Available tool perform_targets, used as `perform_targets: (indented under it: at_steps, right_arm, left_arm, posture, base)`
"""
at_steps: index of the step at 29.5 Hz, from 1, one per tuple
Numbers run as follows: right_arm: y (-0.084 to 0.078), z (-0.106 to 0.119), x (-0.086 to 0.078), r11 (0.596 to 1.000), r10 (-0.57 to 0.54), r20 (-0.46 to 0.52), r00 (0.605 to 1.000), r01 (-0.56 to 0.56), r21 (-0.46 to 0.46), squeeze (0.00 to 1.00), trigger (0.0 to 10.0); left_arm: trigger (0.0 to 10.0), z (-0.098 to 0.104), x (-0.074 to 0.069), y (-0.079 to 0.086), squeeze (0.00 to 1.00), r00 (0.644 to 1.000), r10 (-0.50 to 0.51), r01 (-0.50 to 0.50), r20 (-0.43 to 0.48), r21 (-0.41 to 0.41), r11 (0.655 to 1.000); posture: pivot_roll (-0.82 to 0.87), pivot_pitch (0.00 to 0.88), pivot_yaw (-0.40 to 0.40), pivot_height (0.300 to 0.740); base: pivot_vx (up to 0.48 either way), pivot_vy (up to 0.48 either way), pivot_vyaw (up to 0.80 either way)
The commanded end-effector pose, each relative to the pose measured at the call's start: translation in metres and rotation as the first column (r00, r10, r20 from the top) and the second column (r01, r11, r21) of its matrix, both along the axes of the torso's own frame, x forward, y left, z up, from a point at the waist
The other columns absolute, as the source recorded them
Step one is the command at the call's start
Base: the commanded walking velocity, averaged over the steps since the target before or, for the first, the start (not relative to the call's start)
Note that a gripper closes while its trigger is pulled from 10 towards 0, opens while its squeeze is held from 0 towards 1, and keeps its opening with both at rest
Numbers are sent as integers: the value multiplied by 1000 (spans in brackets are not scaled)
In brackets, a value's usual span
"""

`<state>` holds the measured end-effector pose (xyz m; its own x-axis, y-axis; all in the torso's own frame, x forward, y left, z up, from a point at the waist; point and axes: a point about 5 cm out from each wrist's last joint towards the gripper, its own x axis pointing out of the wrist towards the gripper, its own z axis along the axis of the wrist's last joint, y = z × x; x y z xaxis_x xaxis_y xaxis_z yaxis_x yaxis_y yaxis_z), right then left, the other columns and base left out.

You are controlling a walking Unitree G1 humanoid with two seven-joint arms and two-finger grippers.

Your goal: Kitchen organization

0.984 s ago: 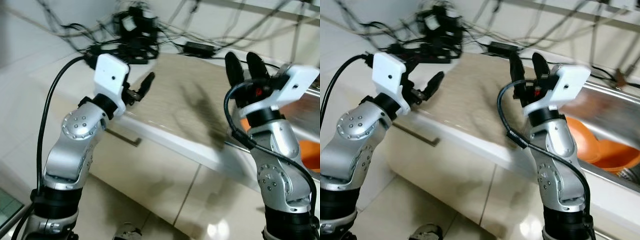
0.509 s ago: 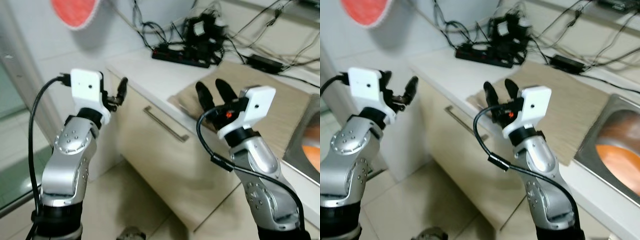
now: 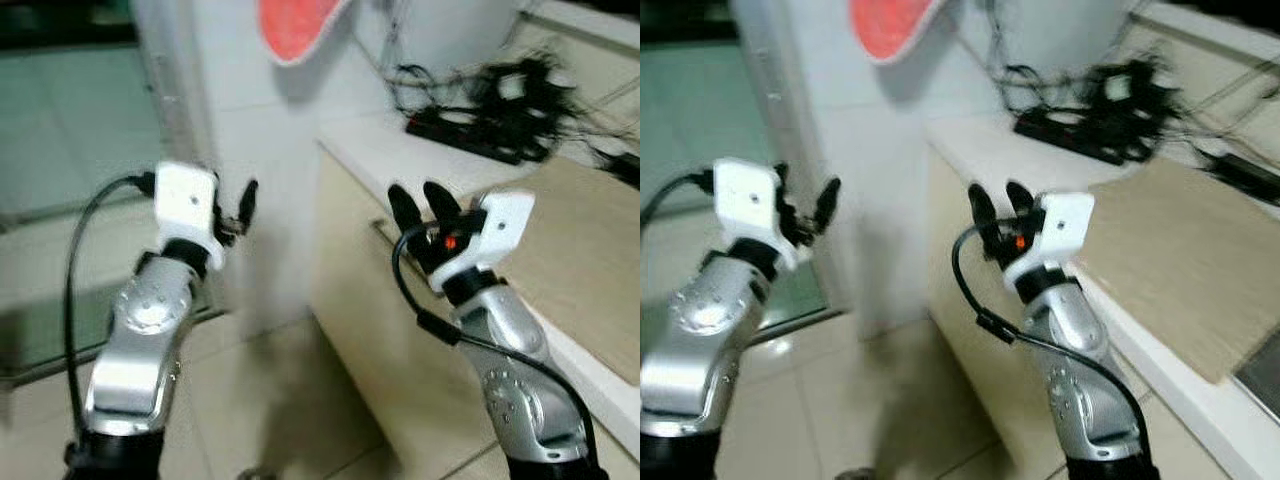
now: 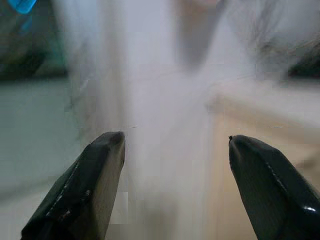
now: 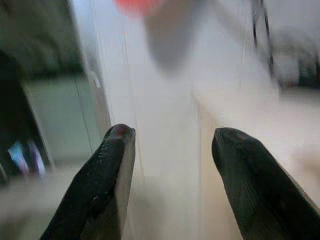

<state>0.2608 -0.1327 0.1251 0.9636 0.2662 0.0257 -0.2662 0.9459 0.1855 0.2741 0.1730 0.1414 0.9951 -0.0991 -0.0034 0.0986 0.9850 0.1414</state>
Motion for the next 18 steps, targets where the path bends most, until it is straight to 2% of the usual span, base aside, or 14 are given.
perform_targets:
  at_steps: [1, 3, 4, 5, 6, 8, 10, 13, 17, 18]
  right_arm:
    - [-10, -18, -3, 998, -34, -64, 997, 37, 51, 0, 10000]
    - [-11, -28, -7, 996, -17, -99, 995, 25, 81, 0, 10000]
    - [-11, -35, -10, 998, -1, -117, 993, 8, 62, 0, 10000]
    - [-11, -35, -10, 998, -1, -117, 993, 8, 62, 0, 10000]
    - [-8, -46, -14, 1000, 25, -146, 989, -23, 13, 0, 10000]
    - [-5, -60, -20, 999, 45, -182, 982, -45, 1, 0, 10000]
    - [-8, -85, -28, 1000, -8, -258, 966, 5, -14, 0, 10000]
    - [-24, -119, -39, 991, -134, -364, 922, 121, -57, 0, 10000]
    - [-31, -124, -42, 987, -162, -388, 907, 155, -52, 0, 10000]
    - [-28, -122, -41, 991, -134, -382, 914, 132, -31, 0, 10000]
  left_arm:
    - [10000, -29, -7, 22, 0, 996, 68, -63, -58, 84, 994]
    - [10000, -48, -16, 28, 0, 991, 79, -67, -113, 101, 993]
    - [10000, -54, -20, 30, 0, 987, 84, -73, -135, 84, 994]
    - [10000, -54, -20, 30, 0, 987, 84, -73, -135, 84, 994]
    - [10000, -57, -25, 28, 0, 987, 82, -72, -140, 72, 995]
    - [10000, -61, -29, 23, 0, 988, 41, -38, -152, 22, 999]
    - [10000, -65, -32, 18, 0, 990, 19, -16, -139, 23, 1000]
    - [10000, -77, -30, 14, 0, 991, -1, 10, -133, 69, 998]
    - [10000, -82, -28, 16, 0, 986, 15, -6, -164, 56, 998]
    - [10000, -83, -26, 14, 0, 983, -20, 30, -185, 52, 998]
  posture:
    - [77, 0, -80, 740]
    - [75, 0, -81, 740]
    - [77, 0, -83, 740]
    - [77, 0, -83, 740]
    - [84, 9, -91, 740]
    - [85, 11, -91, 740]
    - [84, 17, -85, 740]
    - [83, 15, -75, 740]
    - [75, 15, -62, 740]
    - [70, 11, -55, 740]
  base:
    - [0, 0, 800]
    - [0, 0, 800]
    - [0, 0, 800]
    - [0, 0, 800]
    - [0, 0, 800]
    - [0, 0, 800]
    - [0, 0, 800]
    - [0, 0, 800]
    - [0, 0, 800]
    - [0, 0, 800]
